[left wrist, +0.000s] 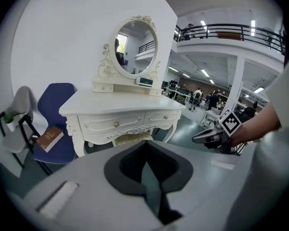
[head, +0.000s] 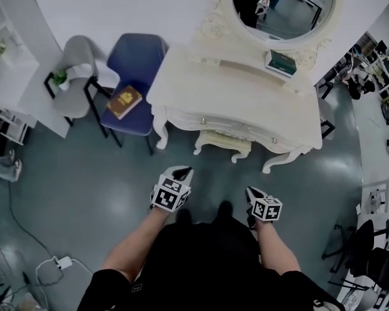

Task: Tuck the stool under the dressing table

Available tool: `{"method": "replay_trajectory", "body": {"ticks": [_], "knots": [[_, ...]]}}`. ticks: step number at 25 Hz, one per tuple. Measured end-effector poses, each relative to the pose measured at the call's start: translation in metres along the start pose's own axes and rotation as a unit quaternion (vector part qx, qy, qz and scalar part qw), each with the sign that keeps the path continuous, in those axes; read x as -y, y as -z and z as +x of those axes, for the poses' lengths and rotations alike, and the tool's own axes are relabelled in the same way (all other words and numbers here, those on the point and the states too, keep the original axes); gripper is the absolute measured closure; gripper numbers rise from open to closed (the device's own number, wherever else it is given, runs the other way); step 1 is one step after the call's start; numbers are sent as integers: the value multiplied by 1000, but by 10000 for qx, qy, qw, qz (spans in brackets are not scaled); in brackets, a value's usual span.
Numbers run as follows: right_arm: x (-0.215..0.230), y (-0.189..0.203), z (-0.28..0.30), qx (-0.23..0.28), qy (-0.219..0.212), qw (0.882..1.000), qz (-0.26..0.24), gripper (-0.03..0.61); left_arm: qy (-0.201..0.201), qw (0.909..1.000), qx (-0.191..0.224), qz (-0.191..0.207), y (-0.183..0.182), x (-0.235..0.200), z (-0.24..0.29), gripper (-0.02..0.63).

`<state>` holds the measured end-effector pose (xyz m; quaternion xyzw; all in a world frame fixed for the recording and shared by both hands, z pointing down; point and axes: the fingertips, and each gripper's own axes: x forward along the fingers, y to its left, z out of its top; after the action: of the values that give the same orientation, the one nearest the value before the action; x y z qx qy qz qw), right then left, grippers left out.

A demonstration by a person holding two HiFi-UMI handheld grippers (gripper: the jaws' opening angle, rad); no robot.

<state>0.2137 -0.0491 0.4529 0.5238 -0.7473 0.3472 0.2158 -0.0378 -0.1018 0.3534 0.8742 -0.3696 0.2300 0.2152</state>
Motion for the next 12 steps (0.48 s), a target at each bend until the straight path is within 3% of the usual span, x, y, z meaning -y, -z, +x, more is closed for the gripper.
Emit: {"method": "replay_trajectory", "body": {"ticks": [4,7,12], "knots": [[9,-14,-2,101,-129,9999,41,575,-225,9996,-87,-132,-1,-8,6,597],[14,-34,-11,214,-264,9992,-197,575,-342,9990,-102,-273,-12,-5,17,597],[19,-102,-51,880,-663,9919,-636,575,-379,9982,249,-396,-73,19,34,597]]}}
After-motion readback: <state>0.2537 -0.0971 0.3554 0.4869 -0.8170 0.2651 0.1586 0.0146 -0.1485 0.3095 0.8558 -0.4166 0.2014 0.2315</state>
